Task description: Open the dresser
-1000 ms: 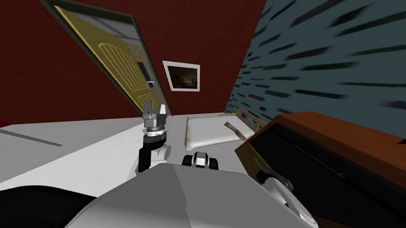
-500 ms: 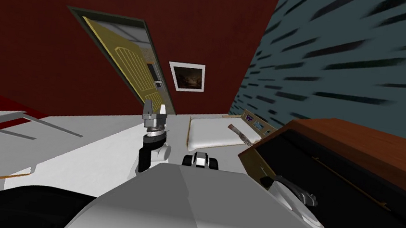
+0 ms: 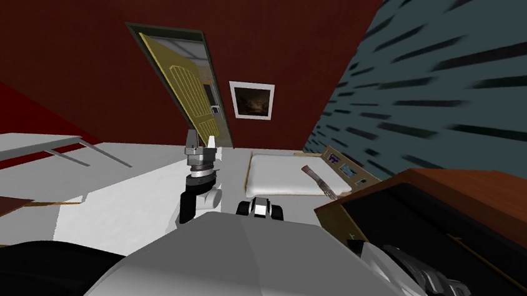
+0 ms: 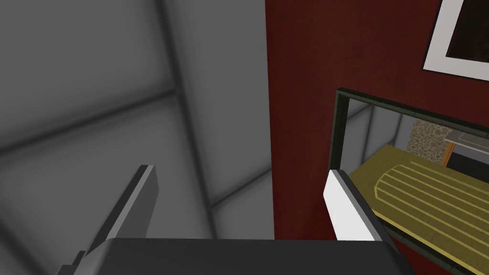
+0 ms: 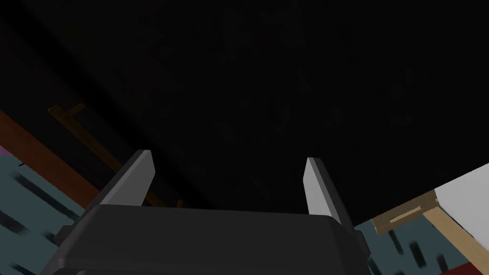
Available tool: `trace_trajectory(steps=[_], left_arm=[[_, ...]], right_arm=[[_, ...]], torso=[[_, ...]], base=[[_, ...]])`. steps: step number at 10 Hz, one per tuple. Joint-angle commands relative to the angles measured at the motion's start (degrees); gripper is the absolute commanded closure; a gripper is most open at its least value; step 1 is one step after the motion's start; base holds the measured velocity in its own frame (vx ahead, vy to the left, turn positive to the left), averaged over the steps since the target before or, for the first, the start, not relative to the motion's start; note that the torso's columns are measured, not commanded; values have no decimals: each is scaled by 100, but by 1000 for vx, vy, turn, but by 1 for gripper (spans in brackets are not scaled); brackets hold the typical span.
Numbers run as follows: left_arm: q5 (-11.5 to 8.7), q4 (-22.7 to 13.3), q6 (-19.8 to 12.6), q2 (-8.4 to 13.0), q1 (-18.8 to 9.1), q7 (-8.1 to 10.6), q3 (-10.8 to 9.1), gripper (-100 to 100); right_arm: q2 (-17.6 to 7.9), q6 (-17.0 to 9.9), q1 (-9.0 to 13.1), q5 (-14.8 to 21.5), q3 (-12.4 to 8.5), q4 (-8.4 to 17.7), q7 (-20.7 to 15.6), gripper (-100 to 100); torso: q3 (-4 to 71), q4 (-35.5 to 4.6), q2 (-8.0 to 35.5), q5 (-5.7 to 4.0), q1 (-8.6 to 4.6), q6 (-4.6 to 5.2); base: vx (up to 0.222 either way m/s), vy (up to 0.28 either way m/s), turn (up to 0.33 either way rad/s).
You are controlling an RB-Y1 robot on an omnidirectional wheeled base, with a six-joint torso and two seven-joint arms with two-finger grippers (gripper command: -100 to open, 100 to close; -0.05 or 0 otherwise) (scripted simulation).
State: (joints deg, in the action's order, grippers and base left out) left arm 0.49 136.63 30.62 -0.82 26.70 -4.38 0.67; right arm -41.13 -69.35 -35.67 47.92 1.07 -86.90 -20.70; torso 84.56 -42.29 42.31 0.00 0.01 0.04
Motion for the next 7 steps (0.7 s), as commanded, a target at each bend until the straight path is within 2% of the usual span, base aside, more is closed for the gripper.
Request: trace_trajectory(steps=[1, 6, 7], left_arm=[[0, 0, 0, 0, 0, 0, 0, 0], [0, 0, 0, 0, 0, 0, 0, 0], [0, 0, 0, 0, 0, 0, 0, 0]], right_arm=[[-201, -407, -84, 325, -4, 415, -76, -100], [-578, -1042, -177, 806, -9, 997, -283, -100], [-538, -953, -161, 738, -14, 921, -267, -100]], torso=[[-3, -1, 3, 1, 2, -3], [-2, -1, 3, 0, -1, -3], [-3, -2, 3, 1, 1, -4]], base=[[52, -11, 200], [52, -18, 150], [17, -9, 27]])
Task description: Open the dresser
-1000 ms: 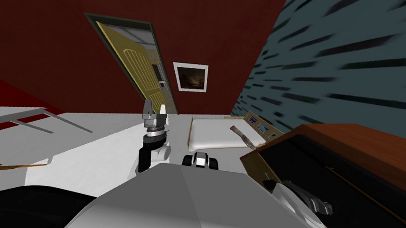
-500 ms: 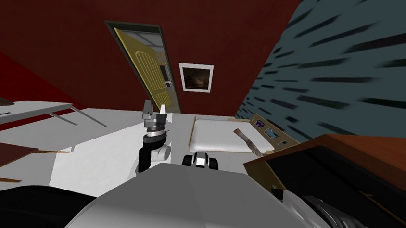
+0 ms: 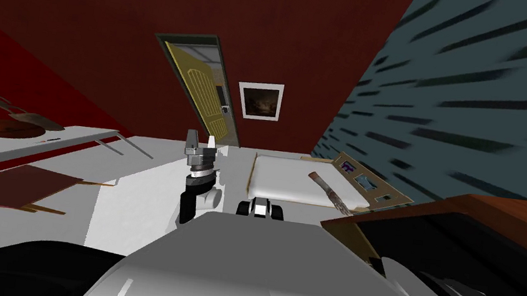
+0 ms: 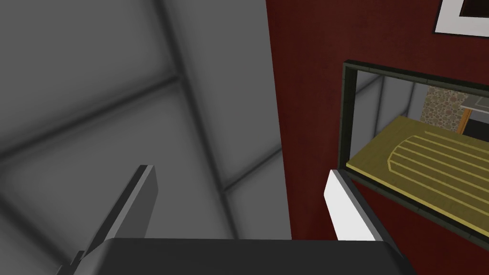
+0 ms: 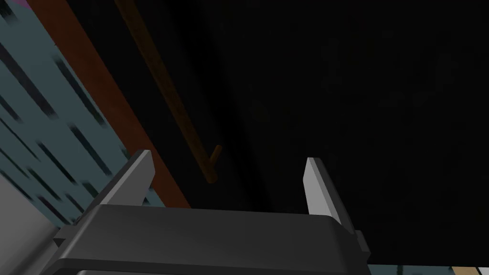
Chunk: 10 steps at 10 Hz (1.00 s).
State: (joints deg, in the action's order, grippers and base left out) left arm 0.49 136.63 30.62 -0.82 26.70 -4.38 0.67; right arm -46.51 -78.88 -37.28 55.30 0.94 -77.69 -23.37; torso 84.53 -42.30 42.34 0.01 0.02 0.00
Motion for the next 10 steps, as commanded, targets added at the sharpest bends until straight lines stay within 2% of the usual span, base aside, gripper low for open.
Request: trace_trajectory(steps=[1, 5, 6, 7, 8, 9, 10], left_arm=[[0, 0, 0, 0, 0, 0, 0, 0], [0, -1, -1, 0, -2, 0, 0, 0], [0, -1, -1, 0, -3, 0, 0, 0], [0, -1, -1, 0, -2, 0, 0, 0], [0, 0, 0, 0, 0, 0, 0, 0], [0, 1, 0, 0, 2, 0, -1, 0], [0, 2, 1, 0, 3, 0, 0, 0]], right_arm=[[-13, -79, 120, -103, -69, 83, -164, -100], [-22, -243, 477, -437, -271, 299, -618, -100], [-24, -270, 537, -492, -304, 334, -694, -100], [-26, -244, 485, -451, -281, 299, -627, -100], [-21, -215, 418, -381, -237, 263, -543, 100], [-19, -188, 358, -325, -204, 227, -467, 100], [-18, -161, 299, -270, -170, 191, -391, 100]], torso=[[-2, -1, 3, -1, 2, 3], [-2, -1, 1, -4, -12, 2], [4, 2, -4, 0, 3, 1], [8, 4, -12, 2, 3, 1], [24, 11, -41, 0, 0, 4], [39, 20, -69, -5, 3, 5], [27, 22, -79, -65, -51, -14]], base=[[-79, -3, 168], [-186, -35, 253], [-196, -9, 178], [-79, -10, 30], [62, 14, -202], [155, 1, -227], [171, 37, -203]])
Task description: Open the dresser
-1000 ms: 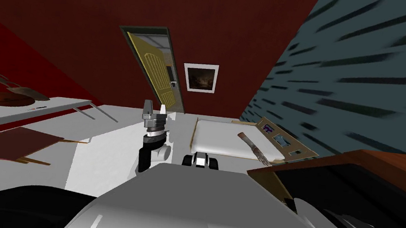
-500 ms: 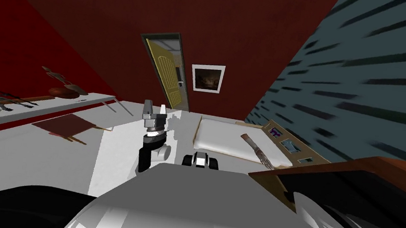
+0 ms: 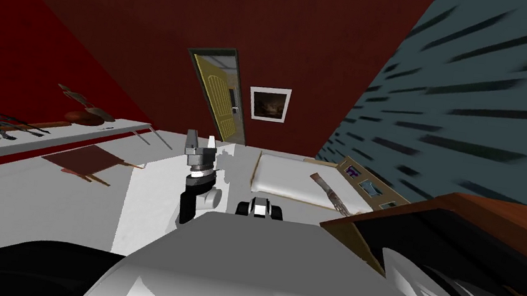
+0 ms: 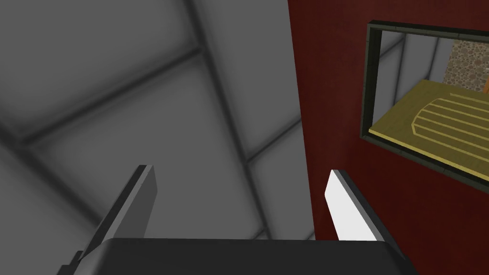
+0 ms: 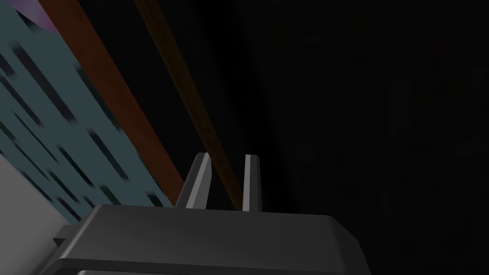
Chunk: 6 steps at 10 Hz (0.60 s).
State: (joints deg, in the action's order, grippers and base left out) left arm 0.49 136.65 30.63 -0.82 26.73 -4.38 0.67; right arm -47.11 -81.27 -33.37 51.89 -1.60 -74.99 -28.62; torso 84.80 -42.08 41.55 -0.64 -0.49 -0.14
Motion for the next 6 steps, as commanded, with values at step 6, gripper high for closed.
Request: trace_trajectory(steps=[6], left_arm=[[0, -2, -1, 0, -4, 0, 1, 0]], right_arm=[[16, 53, -279, 153, 84, -178, 278, 100]], torso=[[-57, -33, 93, 4, -2, -53]], base=[[66, 41, -81]])
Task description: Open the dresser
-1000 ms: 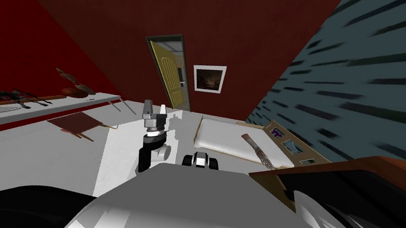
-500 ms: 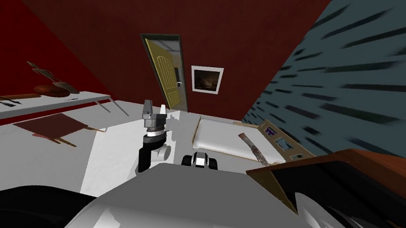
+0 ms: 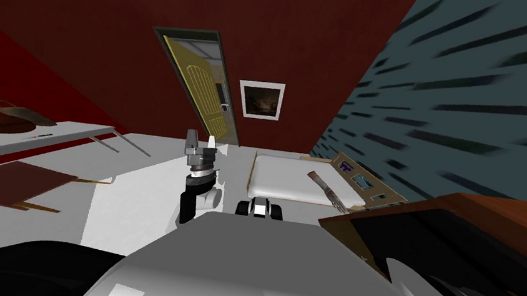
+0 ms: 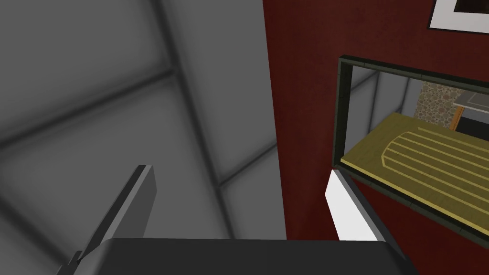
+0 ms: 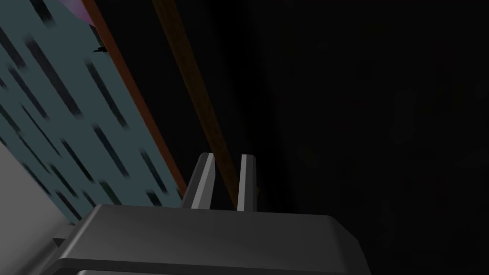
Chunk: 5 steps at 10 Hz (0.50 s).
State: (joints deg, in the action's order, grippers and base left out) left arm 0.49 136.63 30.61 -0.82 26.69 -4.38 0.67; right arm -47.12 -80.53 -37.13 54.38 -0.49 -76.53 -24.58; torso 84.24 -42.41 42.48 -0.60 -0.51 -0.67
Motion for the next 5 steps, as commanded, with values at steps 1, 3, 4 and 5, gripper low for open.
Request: trace_trajectory(steps=[1, 3, 4, 5], left_arm=[[0, 0, 0, 0, -1, 0, 1, 0], [0, 0, -1, 0, -2, 0, 1, 0], [0, 0, 0, 0, -1, 0, 1, 0], [0, 0, 0, -1, -1, 0, 1, 0]], right_arm=[[21, -50, 134, -147, -53, -24, -188, 100], [34, -136, 245, -301, -132, -26, -374, 100], [43, -193, 320, -403, -184, -27, -498, 100], [47, -222, 357, -455, -211, -27, -560, 100]], torso=[[3, 2, -6, 5, 9, 8], [30, 13, -41, 10, -1, 19], [35, 17, -52, 8, 3, 34], [39, 19, -60, 6, 5, 25]], base=[[-158, 87, 199], [-181, 98, 268], [-155, 141, 273], [-130, 147, 249]])
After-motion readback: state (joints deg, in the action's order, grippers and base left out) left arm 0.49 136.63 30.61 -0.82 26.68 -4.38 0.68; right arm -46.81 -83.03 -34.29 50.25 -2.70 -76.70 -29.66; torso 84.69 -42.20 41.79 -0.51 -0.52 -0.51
